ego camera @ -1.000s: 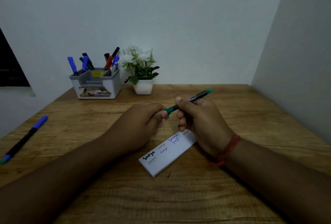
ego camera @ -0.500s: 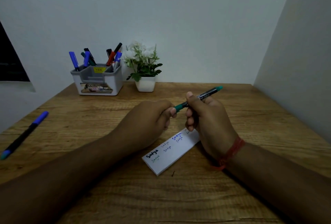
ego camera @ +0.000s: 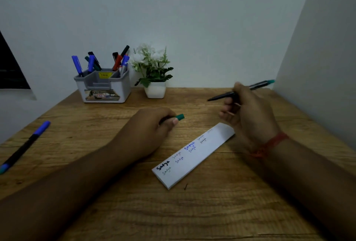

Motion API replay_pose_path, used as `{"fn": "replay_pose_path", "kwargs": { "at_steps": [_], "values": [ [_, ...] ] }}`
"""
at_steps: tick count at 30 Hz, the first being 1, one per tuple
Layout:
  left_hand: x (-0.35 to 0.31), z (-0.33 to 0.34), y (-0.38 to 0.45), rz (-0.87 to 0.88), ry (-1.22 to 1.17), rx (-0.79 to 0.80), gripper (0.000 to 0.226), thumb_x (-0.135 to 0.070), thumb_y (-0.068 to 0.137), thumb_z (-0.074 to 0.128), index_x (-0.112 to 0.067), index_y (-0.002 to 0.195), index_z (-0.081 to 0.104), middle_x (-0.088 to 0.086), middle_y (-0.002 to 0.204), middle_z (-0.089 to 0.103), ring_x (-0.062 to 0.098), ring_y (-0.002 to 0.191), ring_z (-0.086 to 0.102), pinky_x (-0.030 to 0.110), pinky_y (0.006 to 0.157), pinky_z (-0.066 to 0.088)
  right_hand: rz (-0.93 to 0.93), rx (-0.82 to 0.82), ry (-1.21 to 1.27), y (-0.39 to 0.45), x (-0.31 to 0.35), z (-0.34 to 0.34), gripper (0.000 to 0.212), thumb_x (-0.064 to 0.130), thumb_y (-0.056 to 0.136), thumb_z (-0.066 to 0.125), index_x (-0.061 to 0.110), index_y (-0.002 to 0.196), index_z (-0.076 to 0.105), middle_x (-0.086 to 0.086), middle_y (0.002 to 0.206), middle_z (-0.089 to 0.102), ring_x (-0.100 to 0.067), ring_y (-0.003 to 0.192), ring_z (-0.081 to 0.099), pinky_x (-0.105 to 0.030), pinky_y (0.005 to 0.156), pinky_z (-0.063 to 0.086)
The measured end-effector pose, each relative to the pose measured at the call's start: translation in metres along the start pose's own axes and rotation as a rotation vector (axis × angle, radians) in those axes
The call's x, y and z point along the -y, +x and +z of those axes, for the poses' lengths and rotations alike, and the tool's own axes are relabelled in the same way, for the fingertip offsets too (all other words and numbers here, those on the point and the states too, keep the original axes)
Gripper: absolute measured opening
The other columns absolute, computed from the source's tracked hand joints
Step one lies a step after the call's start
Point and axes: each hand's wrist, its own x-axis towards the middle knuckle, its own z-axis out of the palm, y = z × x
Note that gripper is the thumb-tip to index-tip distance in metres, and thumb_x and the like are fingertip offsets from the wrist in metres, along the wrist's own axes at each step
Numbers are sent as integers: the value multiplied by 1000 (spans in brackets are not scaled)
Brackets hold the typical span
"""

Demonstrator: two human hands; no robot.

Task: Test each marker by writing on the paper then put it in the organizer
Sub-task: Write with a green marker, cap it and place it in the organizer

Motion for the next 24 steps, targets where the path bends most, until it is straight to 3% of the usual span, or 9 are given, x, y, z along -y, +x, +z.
{"fn": "replay_pose_path", "kwargs": {
  "at_steps": [2, 6, 8, 10, 14, 17, 20, 24],
  "values": [
    [-1, 6, 2, 25, 52, 2, 23, -36, 97, 54, -27, 115, 67, -12, 101, 69, 1, 89, 57, 31, 78, 48, 13, 84, 17, -2, -5, 6, 18, 25, 102, 53, 9, 94, 57, -5, 70, 59, -15, 57, 60, -33, 60, 60],
    [7, 10, 4, 33, 93, 14, 24, -39, 95, 59, -28, 114, 67, -12, 108, 65, 6, 98, 56, 33, 84, 48, 20, 183, 12, -6, -10, 7, 11, 10, 100, 54, 2, 96, 60, -13, 83, 66, -21, 71, 69, -41, 79, 63],
    [12, 11, 5, 26, 106, 45, 25, -42, 93, 60, -30, 114, 66, -12, 112, 61, 7, 103, 54, 33, 87, 47, -5, 223, -54, -6, -11, 5, 8, 4, 96, 59, 6, 89, 58, -10, 81, 64, -18, 71, 67, -37, 78, 63],
    [15, 10, 6, 18, 119, 67, 34, -50, 90, 59, -34, 120, 61, -10, 123, 56, 10, 114, 50, 38, 95, 45, -27, 239, -133, -5, -11, 3, 18, -2, 92, 63, 11, 81, 56, -6, 77, 62, -17, 70, 64, -31, 71, 60],
    [17, 3, 0, -36, 271, 190, 83, -79, 79, 39, -39, 150, 21, -6, 158, 24, 20, 146, 19, 51, 117, 20, -35, 283, -133, -3, -2, -6, 14, -3, 93, 59, 7, 84, 61, -8, 80, 64, -17, 73, 64, -30, 71, 58],
    [20, -5, -10, -96, 403, 331, 103, -95, 65, 16, -45, 149, -15, -10, 163, -14, 22, 149, -17, 57, 119, 1, -31, 353, -215, -3, 8, -16, 12, -4, 94, 58, 3, 88, 66, -14, 90, 67, -21, 83, 68, -31, 80, 59],
    [20, -15, -16, -175, 467, 466, 109, -99, 57, 13, -47, 144, -28, -9, 157, -33, 24, 144, -30, 62, 117, -2, -94, 433, -489, -8, 15, -22, 11, -6, 88, 66, 4, 91, 69, -12, 92, 73, -19, 87, 72, -26, 81, 57],
    [20, -24, -16, -215, 484, 585, 119, -105, 45, 12, -49, 139, -35, -10, 150, -43, 27, 142, -33, 63, 116, -4, -178, 467, -871, -15, 12, -30, 12, 2, 86, 70, 13, 90, 71, -4, 93, 75, -14, 88, 72, -23, 74, 57]
  ]
}}
